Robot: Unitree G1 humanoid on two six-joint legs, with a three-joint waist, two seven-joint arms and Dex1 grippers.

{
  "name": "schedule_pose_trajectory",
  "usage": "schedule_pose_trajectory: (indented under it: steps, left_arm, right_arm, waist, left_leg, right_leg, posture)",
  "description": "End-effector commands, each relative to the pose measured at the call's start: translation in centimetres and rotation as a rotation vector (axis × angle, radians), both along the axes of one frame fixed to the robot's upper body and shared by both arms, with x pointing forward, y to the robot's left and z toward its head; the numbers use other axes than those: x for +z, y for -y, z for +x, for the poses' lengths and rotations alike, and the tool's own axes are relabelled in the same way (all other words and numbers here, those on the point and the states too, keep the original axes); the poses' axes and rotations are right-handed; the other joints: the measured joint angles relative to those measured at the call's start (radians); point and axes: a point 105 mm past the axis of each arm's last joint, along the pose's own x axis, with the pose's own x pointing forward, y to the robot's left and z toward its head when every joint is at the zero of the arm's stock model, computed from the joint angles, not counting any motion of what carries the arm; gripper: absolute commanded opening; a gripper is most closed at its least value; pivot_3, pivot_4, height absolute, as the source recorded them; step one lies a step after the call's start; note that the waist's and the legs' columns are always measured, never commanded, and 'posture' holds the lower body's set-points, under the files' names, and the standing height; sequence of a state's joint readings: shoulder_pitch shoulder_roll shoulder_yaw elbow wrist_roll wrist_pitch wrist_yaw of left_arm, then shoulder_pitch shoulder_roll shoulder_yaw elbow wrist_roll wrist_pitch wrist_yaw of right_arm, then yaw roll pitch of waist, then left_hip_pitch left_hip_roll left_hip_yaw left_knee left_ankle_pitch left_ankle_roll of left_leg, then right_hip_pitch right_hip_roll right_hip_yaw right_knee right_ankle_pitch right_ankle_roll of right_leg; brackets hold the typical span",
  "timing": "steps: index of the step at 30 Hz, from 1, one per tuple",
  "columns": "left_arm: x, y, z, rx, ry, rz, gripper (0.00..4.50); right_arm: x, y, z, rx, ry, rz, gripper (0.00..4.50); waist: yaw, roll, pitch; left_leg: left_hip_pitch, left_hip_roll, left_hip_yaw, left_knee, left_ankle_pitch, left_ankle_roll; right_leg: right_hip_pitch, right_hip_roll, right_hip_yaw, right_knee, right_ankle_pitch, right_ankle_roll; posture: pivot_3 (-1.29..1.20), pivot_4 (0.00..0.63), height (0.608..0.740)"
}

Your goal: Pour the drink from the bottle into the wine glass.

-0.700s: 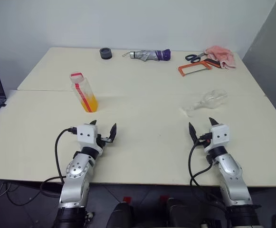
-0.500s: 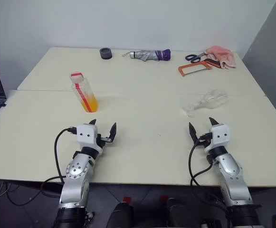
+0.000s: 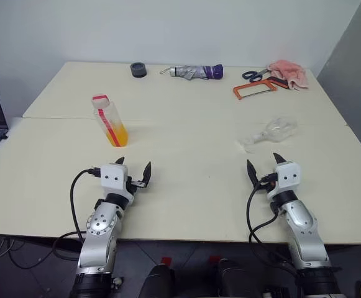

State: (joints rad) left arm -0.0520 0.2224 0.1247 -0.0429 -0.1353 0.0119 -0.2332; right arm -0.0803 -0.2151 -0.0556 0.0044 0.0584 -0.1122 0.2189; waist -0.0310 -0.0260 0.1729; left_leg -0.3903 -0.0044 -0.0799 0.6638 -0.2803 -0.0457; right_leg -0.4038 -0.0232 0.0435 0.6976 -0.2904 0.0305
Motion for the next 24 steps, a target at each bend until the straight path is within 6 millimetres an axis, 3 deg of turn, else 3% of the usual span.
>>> schedule_pose_trajectory:
  steps: [1, 24]
  left_arm:
    - [1.9, -0.5, 0.0, 0.022, 0.071, 0.007, 4.47]
    - [2.3, 0.2, 0.3, -0.023, 0.064, -0.004, 4.47]
  right_arm:
    - [1.1, 0.0, 0.1, 0.01, 0.046, -0.001, 4.5]
    - [1.1, 0.9, 0.3, -0.057, 0.04, -0.005, 4.5]
  waist:
    - [0.0, 0.0, 0.0]
    - [0.0, 0.0, 0.0]
  left_leg:
    - [0.0, 0.0, 0.0, 0.0, 0.0, 0.0]
    - [0.0, 0.0, 0.0, 0.0, 0.0, 0.0]
  right_leg:
    - [0.0, 0.0, 0.0, 0.0, 0.0, 0.0]
    - [0.0, 0.0, 0.0, 0.0, 0.0, 0.0]
  posture:
    - [0.0, 0.15, 0.74]
    - [0.0, 0.15, 0.74]
